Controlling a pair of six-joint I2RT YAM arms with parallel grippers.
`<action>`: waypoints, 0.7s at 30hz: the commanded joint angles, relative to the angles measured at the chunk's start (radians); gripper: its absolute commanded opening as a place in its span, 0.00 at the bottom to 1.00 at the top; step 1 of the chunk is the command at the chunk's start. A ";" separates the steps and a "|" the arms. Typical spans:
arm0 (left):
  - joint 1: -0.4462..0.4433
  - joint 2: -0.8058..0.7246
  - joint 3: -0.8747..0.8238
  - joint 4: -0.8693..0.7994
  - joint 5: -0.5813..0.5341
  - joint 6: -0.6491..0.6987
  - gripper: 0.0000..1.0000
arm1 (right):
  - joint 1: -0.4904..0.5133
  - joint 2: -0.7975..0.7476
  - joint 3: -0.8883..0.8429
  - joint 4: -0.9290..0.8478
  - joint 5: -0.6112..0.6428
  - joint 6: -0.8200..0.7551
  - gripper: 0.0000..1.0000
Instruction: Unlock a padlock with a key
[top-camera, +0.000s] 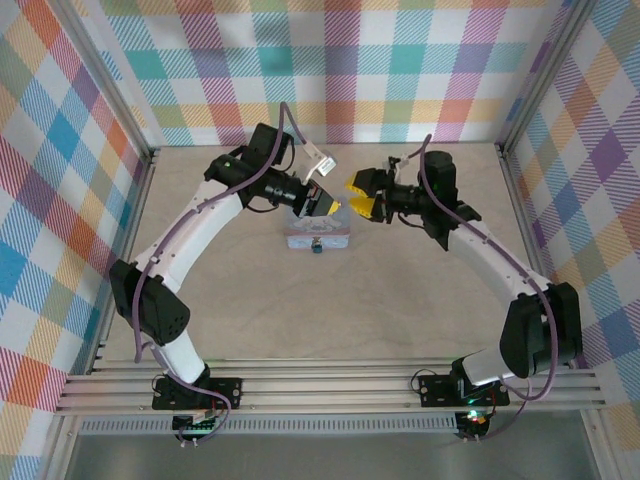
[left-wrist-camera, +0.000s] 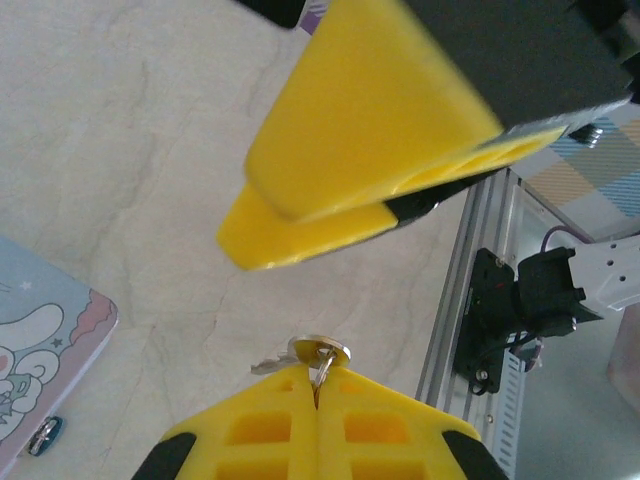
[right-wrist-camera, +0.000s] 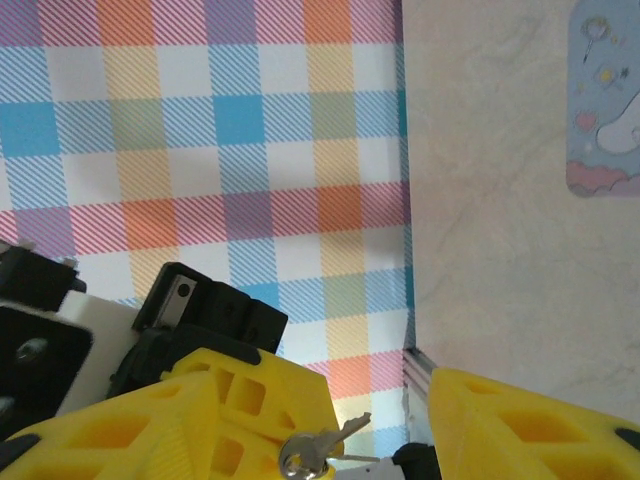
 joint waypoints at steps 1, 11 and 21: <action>-0.012 -0.039 -0.024 0.089 0.023 -0.038 0.00 | 0.021 0.019 -0.020 0.080 -0.039 0.081 0.58; -0.032 -0.031 -0.052 0.171 0.010 -0.087 0.00 | 0.031 0.072 -0.002 0.185 -0.058 0.200 0.58; -0.034 -0.017 -0.063 0.103 -0.016 -0.071 0.00 | 0.032 0.108 0.013 0.240 -0.061 0.244 0.35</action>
